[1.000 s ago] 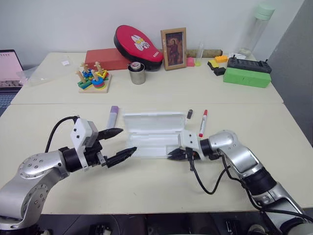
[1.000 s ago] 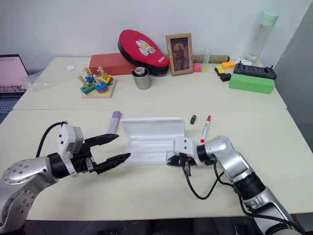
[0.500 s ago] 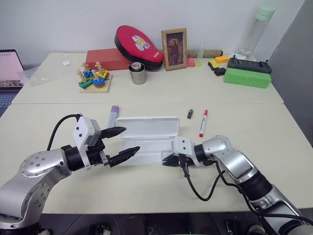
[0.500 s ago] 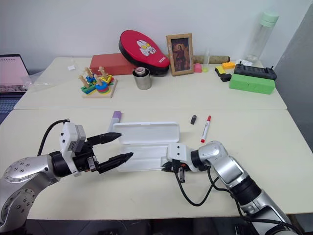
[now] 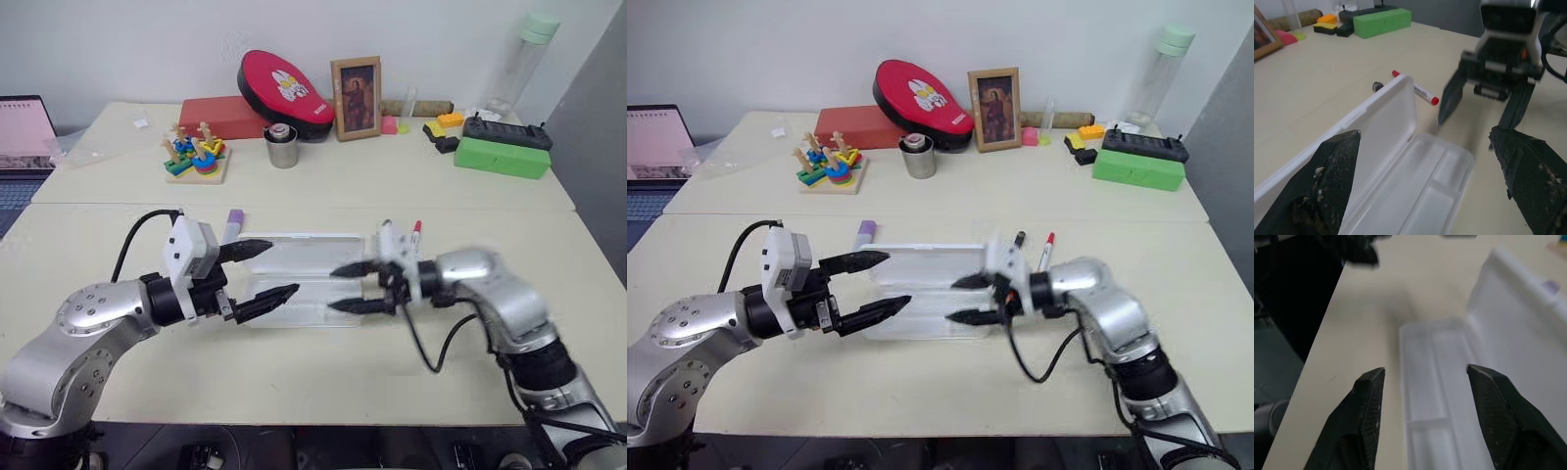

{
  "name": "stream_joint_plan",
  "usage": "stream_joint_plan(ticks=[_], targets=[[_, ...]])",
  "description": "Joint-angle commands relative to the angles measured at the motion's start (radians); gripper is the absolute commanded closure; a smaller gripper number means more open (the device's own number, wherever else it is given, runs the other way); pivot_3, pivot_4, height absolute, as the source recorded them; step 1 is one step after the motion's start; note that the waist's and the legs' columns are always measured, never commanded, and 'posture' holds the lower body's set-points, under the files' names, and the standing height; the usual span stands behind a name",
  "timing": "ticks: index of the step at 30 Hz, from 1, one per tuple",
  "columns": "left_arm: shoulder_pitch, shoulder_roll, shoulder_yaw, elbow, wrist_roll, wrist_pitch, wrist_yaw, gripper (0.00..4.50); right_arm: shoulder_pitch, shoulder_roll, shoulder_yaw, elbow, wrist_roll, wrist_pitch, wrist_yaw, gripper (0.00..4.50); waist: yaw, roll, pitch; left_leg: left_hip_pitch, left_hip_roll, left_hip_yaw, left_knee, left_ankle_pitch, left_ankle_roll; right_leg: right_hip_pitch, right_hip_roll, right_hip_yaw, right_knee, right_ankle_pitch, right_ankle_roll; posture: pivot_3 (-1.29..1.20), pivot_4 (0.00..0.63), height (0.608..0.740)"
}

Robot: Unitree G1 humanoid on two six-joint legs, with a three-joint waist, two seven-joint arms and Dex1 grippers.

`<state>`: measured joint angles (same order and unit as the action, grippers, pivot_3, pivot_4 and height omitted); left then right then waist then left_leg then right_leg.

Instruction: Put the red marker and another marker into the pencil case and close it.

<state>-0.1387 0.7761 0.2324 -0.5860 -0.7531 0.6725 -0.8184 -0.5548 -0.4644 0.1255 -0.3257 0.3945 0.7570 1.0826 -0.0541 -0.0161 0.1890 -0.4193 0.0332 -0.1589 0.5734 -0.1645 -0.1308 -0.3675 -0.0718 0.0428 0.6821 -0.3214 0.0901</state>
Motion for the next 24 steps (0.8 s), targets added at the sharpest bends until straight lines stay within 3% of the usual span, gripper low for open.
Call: stream_joint_plan(ticks=[1,5,11,17,24], targets=[[-0.075,-0.017,-0.021,0.001,-0.036,0.008,0.016,0.00,-0.027,-0.025,-0.193,0.012,0.074,0.116,-0.141,0.71,0.003,0.000,0.000,0.000,0.000,0.000,0.000,0.000,0.000,0.000,0.000,0.000,0.000,0.000,0.000,0.00,0.150,0.740],[-0.199,-0.058,-0.076,0.053,-0.036,0.025,0.044,0.00,0.027,-0.062,-0.229,0.063,-0.015,0.153,-0.323,0.05,0.009,0.000,0.000,0.000,0.000,0.000,0.000,0.000,0.000,0.000,0.000,0.000,0.000,0.000,0.000,0.00,0.150,0.740],[-0.328,-0.102,-0.156,0.152,0.013,-0.010,0.021,0.00,0.080,0.008,-0.204,0.038,-0.113,0.271,-0.594,0.05,-0.005,0.000,0.000,-0.001,0.000,0.001,0.000,0.000,0.000,-0.001,0.000,0.001,0.001,0.000,0.000,0.00,0.150,0.740],[-0.434,-0.166,-0.231,0.248,0.073,-0.066,-0.020,0.00,0.069,0.221,-0.248,0.001,-0.199,0.429,-0.898,0.05,-0.005,0.000,0.000,-0.001,0.000,0.001,0.000,0.000,0.000,-0.002,0.000,0.001,0.001,0.000,0.000,0.00,0.150,0.740],[-0.477,-0.201,-0.256,0.294,0.108,-0.102,-0.058,0.00,0.099,0.229,-0.135,0.065,-0.290,0.457,-0.989,0.05,-0.004,0.000,0.000,-0.002,0.000,0.001,0.000,0.000,0.000,-0.002,0.000,0.001,0.000,0.000,0.000,0.00,0.150,0.740]])
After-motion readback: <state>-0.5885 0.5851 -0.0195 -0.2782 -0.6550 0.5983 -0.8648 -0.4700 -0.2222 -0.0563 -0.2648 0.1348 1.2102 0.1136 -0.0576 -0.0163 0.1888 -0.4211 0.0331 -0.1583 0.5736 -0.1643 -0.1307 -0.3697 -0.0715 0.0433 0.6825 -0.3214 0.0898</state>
